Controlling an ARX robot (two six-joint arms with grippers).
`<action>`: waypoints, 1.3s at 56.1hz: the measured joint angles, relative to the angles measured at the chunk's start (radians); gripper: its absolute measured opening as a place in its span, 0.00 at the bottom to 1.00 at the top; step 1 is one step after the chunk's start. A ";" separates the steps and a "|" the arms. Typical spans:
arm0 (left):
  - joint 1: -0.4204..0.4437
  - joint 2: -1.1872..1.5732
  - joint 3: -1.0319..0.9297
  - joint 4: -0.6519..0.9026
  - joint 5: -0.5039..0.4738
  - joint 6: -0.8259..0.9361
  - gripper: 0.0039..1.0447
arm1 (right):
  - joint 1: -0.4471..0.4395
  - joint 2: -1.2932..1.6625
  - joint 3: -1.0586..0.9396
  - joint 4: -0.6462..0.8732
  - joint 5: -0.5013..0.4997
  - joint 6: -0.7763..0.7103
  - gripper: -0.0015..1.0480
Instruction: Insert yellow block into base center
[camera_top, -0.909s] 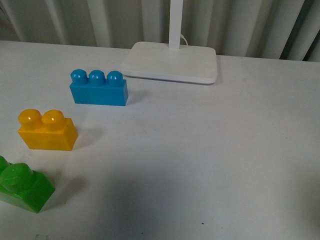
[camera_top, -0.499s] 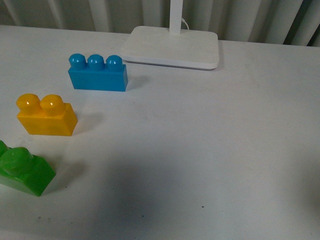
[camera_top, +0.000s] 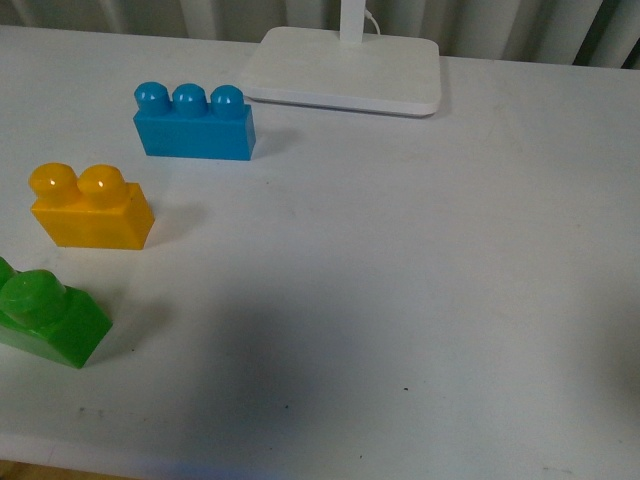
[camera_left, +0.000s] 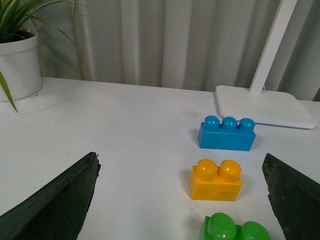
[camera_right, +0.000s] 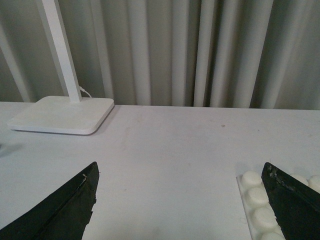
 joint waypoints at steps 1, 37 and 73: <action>0.000 0.000 0.000 0.000 0.000 0.000 0.94 | 0.000 0.000 0.000 0.000 0.000 0.000 0.91; 0.000 0.000 0.000 0.000 0.000 0.000 0.94 | -0.319 0.488 0.220 -0.093 -0.175 -0.085 0.91; 0.000 0.000 0.000 0.000 0.000 0.000 0.94 | -0.584 1.360 0.562 0.029 -0.238 -0.353 0.91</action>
